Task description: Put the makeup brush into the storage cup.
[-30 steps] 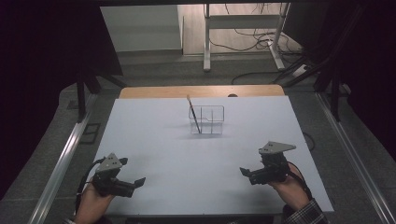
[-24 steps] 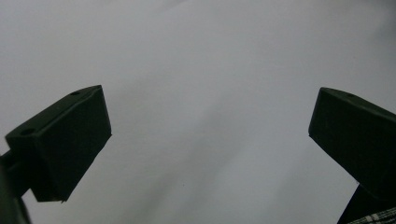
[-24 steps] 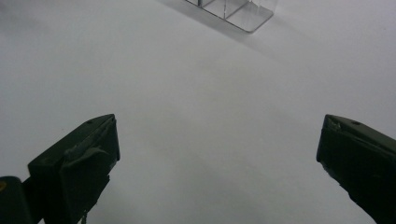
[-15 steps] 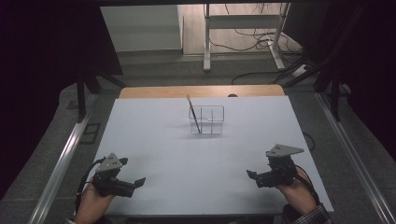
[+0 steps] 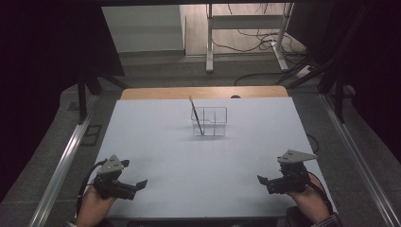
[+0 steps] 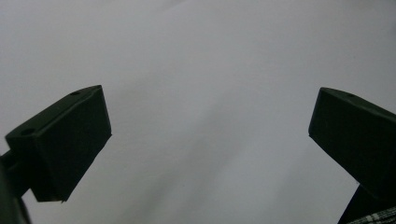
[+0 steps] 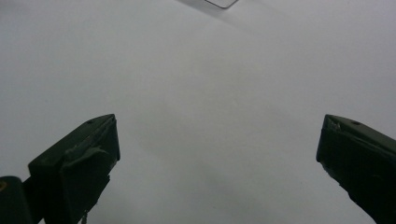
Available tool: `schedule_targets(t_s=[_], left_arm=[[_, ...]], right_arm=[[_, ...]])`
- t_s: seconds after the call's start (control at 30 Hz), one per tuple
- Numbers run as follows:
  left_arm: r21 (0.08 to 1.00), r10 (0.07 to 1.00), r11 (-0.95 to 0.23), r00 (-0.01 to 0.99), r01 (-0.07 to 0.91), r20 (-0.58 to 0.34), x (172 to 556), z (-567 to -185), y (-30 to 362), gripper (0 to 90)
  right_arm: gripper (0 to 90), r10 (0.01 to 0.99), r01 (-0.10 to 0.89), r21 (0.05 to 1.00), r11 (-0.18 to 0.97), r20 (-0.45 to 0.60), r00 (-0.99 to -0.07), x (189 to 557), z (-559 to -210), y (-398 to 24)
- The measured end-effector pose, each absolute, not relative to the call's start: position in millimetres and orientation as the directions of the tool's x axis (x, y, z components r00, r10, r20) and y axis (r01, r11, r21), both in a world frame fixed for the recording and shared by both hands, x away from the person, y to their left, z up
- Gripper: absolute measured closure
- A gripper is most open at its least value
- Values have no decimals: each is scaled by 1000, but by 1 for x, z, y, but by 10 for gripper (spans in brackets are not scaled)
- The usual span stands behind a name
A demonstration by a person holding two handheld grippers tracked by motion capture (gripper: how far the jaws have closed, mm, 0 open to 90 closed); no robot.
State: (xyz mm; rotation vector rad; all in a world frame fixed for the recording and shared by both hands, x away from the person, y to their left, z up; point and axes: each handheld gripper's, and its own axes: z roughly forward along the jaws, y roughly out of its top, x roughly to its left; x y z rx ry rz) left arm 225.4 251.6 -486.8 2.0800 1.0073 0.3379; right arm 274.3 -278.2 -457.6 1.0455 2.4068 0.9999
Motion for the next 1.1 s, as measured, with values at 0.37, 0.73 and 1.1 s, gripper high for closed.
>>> schedule_targets(t_s=[0.37, 0.73, 1.1], left_arm=[[752, 757, -366, 646, 548, -102, 226, -487, 253, 0], [748, 755, -371, 647, 550, -101, 226, -487, 252, 0], [750, 756, -369, 646, 549, -101, 227, -487, 252, 0]], right_arm=[[0, 768, 519, 717, 465, -34, -640, 269, -457, -293], [0, 787, 533, 715, 452, -38, -615, 265, -456, -304], [0, 793, 544, 703, 458, -46, -607, 264, -456, -308]])
